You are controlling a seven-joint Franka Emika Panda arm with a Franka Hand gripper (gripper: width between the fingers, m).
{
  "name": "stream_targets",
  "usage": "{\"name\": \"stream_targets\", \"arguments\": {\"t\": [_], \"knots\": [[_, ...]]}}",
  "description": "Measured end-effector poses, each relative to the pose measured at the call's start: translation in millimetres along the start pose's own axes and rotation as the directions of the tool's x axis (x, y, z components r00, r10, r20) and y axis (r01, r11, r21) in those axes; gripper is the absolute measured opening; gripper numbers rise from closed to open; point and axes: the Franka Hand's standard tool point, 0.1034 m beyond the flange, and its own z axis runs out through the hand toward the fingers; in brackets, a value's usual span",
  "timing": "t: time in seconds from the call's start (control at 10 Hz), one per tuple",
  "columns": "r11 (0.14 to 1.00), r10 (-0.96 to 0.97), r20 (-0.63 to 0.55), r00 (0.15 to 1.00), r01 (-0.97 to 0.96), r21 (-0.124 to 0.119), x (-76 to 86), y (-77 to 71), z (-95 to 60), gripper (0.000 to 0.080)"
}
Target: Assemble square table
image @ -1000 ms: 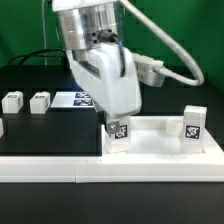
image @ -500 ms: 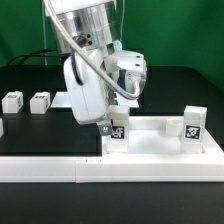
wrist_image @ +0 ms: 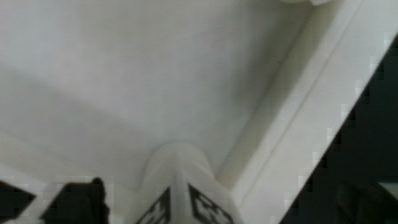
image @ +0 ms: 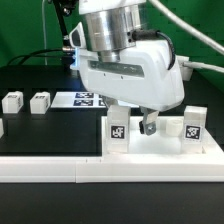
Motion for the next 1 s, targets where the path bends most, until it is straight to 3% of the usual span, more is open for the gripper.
{"name": "stream_targets", "arguments": {"t": [0.3, 0.4, 0.7, 0.9, 1.0], "knots": [[0.907, -0.42, -0.009, 0.907, 0.419, -0.044, 9.1, 8.3, 0.1, 0.0649], [0.829, -0.557, -0.005, 0.83, 0.556, -0.064, 10.1, 9.3, 0.0, 0.0649], [0.851, -0.523, -0.006, 0.852, 0.522, -0.063, 10.0, 9.5, 0.3, 0.0626], [0.925, -0.376, -0.016, 0.926, 0.375, -0.063, 10.4, 10.7, 0.7, 0.0287], [0.951, -0.306, -0.019, 0.952, 0.305, -0.06, 10.4, 11.0, 1.3, 0.0288]]}}
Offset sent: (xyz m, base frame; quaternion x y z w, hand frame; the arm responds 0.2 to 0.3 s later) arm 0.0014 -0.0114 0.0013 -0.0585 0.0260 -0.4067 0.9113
